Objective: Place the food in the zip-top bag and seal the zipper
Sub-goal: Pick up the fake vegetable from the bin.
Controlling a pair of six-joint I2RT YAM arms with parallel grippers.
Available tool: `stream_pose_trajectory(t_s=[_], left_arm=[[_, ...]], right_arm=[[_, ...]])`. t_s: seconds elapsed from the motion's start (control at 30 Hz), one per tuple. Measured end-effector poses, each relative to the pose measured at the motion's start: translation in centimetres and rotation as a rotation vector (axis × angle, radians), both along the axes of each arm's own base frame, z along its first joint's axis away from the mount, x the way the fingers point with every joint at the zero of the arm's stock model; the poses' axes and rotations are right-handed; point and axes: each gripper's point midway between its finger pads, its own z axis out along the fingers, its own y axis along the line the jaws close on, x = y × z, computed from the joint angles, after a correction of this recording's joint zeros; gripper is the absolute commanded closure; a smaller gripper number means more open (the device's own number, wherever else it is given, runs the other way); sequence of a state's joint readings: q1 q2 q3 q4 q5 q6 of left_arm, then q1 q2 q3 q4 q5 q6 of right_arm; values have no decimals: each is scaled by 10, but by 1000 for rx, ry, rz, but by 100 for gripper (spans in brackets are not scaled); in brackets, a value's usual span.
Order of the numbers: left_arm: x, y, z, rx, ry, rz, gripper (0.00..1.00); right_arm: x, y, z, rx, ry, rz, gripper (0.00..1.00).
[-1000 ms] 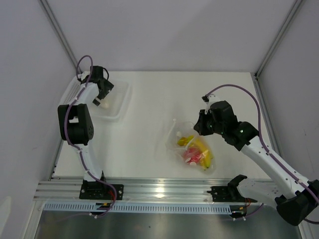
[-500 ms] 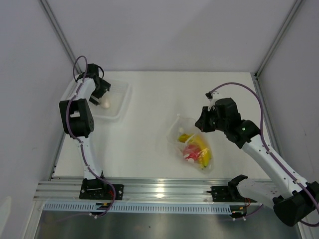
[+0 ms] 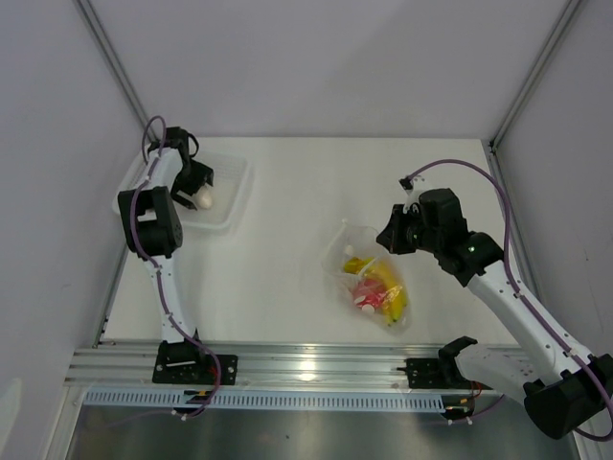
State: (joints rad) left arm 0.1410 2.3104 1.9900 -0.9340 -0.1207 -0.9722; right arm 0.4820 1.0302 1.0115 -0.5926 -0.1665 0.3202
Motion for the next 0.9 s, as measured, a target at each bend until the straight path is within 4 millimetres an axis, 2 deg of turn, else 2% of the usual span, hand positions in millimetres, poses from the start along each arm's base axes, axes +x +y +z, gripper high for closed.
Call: stream_pose_trajectory(t_s=[0.03,0.07,0.23,0.4,0.5,0.6,0.67,0.8,0.9], left_arm=[[0,0,-2,-7,3,1,11],[0,0,-3,-14,4,1,22],[2,-7,-8,-85,-16,5,54],[2,-13,-6,-132,-66,-2,62],[-2,-20,-4,-154,-102,-20,73],[-16,-29,1,-185,-140,-45,90],[-21,-36,9,-204,-186,-70,99],[-22,-47,45,-225,-325,-134,100],[-26,-57,83,-229,-458,-199,99]], right_arm=[[0,0,0,0,0,1,100],[0,0,0,0,1,1,100],[-1,0,1,3,-3,1,100],[-3,1,5,19,-8,0,100],[-4,0,9,33,-9,-6,100],[-7,0,13,50,-14,-12,100],[-8,0,16,61,-17,-16,100],[-9,0,17,72,-6,-26,100],[-10,1,16,79,5,-34,100]])
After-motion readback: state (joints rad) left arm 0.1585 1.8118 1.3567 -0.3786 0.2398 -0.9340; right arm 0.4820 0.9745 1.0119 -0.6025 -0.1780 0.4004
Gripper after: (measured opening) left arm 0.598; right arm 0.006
